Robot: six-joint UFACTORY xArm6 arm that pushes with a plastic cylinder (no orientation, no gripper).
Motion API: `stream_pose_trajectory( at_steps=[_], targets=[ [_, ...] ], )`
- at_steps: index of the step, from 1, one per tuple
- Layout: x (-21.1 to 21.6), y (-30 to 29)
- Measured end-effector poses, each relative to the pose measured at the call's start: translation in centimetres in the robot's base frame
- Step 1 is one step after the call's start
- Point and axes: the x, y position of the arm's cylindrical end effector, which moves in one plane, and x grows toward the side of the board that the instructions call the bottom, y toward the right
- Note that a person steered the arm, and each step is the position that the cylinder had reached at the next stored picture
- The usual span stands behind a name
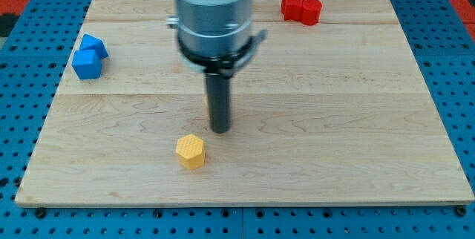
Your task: Move yellow heart at the center
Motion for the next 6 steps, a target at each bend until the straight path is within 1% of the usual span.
stream_pose_trajectory(
  at_steps=[1, 2, 4, 5, 6],
  targets=[
    [-1.6, -4.7],
    [-2.1, 2.3],
    [-2.4, 6.7],
    [-6.4, 6.6],
    [-4.0, 10.4]
  ],
)
